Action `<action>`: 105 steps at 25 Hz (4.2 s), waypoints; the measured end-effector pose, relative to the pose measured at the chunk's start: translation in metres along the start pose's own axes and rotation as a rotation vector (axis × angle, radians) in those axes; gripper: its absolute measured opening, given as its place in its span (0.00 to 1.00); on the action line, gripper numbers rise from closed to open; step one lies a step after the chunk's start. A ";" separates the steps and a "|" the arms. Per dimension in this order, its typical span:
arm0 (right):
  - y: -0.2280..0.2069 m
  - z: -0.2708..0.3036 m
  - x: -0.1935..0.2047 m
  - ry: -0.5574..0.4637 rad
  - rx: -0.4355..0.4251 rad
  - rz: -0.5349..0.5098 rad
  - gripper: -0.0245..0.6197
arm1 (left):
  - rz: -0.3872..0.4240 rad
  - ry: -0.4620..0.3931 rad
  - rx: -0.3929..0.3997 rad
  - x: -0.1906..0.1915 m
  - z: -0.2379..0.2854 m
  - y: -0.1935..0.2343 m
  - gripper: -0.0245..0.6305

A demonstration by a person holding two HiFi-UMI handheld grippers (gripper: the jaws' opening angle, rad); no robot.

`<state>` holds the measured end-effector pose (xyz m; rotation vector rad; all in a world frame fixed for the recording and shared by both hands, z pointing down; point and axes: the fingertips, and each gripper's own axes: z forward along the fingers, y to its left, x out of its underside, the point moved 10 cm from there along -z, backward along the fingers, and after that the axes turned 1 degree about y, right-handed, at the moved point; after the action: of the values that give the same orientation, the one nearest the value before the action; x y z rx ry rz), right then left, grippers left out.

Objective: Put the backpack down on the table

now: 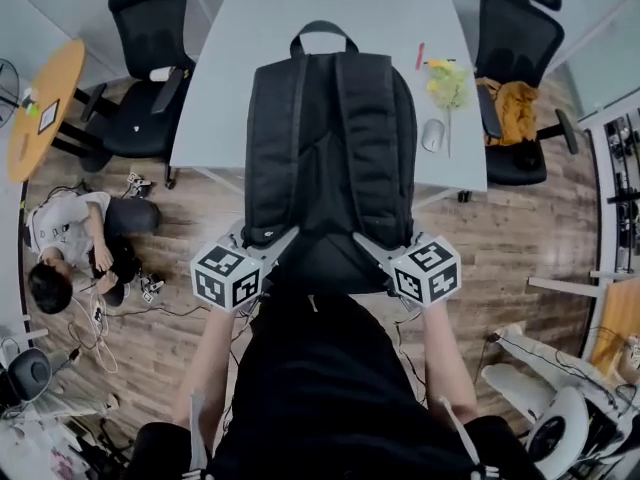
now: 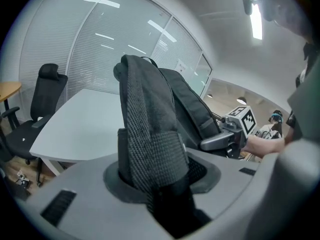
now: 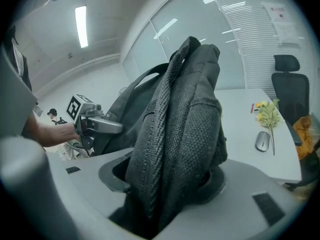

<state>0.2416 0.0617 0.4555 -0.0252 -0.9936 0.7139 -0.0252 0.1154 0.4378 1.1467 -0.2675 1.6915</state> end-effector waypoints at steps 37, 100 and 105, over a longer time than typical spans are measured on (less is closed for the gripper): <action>-0.052 0.158 -0.173 0.029 0.144 -0.025 0.43 | -0.028 -0.076 0.144 -0.121 0.048 0.225 0.30; -0.289 0.279 -0.203 0.280 0.031 0.207 0.73 | -0.359 0.200 -0.054 -0.145 0.246 0.344 0.49; -0.290 0.273 -0.208 0.292 0.064 0.199 0.75 | -0.332 0.196 -0.085 -0.149 0.243 0.341 0.52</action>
<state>0.1161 -0.3591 0.5485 -0.1701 -0.6933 0.8956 -0.1708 -0.2861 0.5611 0.8989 -0.0226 1.4691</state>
